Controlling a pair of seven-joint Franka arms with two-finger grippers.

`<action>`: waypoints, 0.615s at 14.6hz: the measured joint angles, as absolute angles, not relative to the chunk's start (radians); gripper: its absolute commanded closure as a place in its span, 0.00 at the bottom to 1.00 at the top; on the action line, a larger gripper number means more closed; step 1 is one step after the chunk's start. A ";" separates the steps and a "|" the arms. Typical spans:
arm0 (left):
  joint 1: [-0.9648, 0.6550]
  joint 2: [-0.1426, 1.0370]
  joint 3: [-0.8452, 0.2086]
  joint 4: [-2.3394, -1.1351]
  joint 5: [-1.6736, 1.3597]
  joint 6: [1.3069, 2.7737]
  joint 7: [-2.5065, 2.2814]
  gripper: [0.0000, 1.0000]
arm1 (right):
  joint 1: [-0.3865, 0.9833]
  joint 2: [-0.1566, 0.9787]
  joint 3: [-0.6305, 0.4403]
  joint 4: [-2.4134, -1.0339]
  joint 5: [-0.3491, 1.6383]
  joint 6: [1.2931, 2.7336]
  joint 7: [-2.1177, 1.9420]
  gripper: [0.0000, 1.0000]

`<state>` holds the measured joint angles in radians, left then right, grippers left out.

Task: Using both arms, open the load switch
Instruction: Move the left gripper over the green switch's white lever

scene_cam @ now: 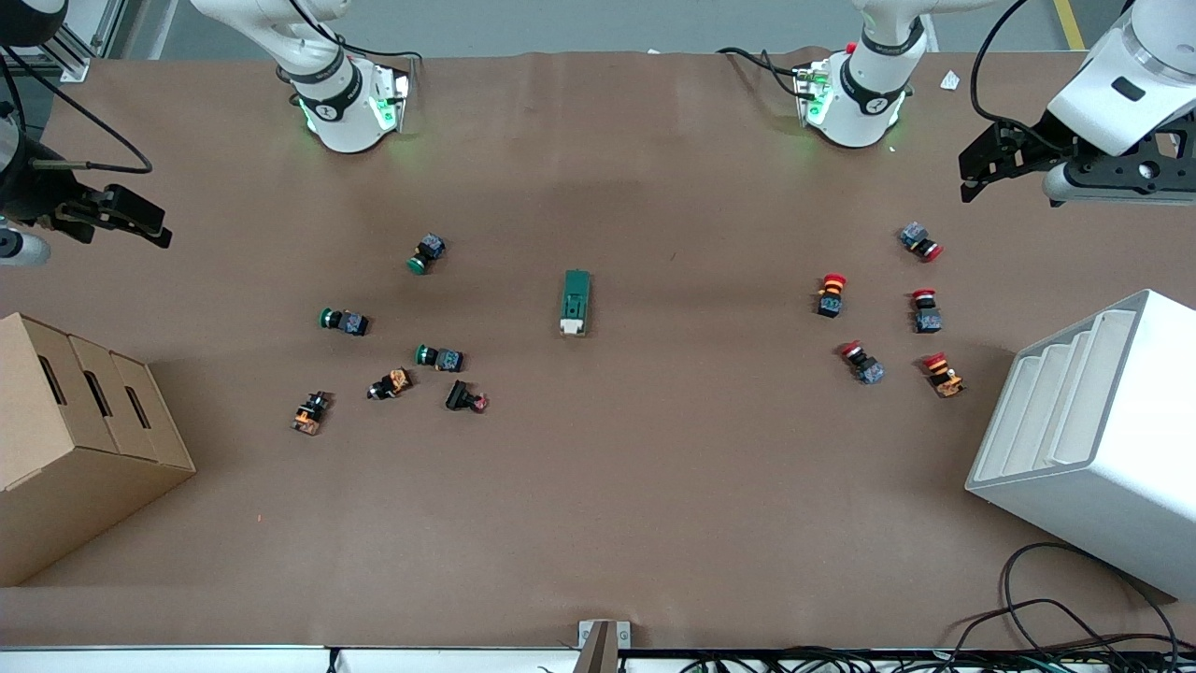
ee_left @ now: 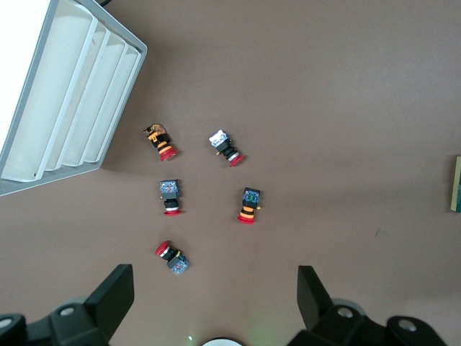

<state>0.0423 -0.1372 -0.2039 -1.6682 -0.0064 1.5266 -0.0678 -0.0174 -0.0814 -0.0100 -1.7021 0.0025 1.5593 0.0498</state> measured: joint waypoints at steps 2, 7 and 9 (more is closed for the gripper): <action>0.042 -0.137 -0.205 -1.667 -0.006 1.527 -0.067 0.00 | -0.017 -0.081 -0.010 -1.702 0.003 1.557 0.042 0.00; -0.010 -0.088 -0.250 -1.591 -0.028 1.531 -0.066 0.00 | -0.017 -0.081 -0.009 -1.702 0.003 1.548 0.028 0.00; -0.041 -0.058 -0.304 -1.569 -0.029 1.526 -0.072 0.00 | -0.017 -0.081 -0.008 -1.702 0.003 1.545 0.027 0.00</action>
